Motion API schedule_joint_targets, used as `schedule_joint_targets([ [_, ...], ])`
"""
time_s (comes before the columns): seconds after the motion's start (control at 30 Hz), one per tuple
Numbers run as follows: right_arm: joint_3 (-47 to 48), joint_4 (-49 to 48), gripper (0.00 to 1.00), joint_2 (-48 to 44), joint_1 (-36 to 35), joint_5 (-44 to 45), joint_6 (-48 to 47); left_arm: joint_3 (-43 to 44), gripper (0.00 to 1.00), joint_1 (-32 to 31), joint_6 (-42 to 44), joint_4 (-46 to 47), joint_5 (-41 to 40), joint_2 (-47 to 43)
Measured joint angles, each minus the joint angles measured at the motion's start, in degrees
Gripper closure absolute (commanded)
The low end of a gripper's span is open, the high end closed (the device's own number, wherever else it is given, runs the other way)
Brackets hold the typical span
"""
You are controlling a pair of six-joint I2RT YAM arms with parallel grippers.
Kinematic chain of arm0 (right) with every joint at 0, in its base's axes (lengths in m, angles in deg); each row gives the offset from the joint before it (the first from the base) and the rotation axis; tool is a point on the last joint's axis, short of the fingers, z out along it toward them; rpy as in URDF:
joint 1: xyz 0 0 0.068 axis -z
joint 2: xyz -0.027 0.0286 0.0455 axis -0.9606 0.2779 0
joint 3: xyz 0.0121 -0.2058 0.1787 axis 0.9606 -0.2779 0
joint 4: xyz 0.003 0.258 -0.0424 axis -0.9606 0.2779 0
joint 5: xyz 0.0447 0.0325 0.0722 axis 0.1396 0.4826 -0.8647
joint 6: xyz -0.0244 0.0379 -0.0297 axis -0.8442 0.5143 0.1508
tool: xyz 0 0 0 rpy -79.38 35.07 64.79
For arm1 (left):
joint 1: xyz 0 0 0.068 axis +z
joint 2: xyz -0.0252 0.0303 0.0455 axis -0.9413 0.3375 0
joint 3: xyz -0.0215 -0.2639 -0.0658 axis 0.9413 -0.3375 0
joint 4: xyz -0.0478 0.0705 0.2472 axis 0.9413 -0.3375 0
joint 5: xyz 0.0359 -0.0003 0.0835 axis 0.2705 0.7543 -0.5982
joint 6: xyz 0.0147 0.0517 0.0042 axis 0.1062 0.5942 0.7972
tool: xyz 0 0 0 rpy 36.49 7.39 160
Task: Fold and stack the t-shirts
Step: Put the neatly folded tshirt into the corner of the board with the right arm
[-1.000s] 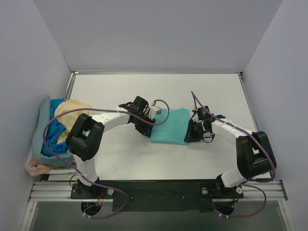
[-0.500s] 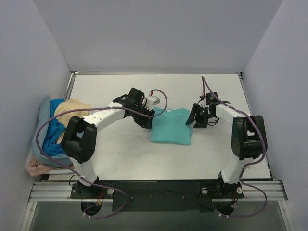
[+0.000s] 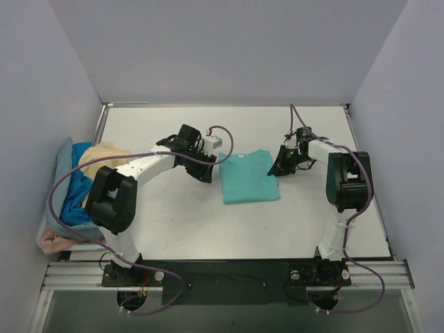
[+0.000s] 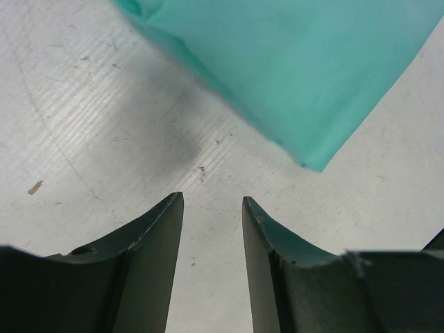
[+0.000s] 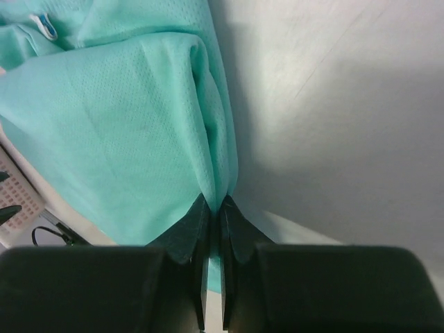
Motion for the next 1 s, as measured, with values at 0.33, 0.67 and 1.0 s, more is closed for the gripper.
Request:
schedule_joint_targets([
  [0.33,28.0,15.9,1.00,12.4,10.1,9.4,-11.0,0.2,0.51,4.1,1.7,-1.7,-2.4,0.0],
  [0.67,60.4,27.5,1.00,29.4,17.0,26.0,-25.0,4.8,0.50,7.0,3.8,-6.9,-3.1,0.0],
  [1.0,66.8,23.8,1.00,32.0,22.3,34.5,-31.0,9.6,0.50,8.7,6.2,-12.7,-4.4,1.2],
])
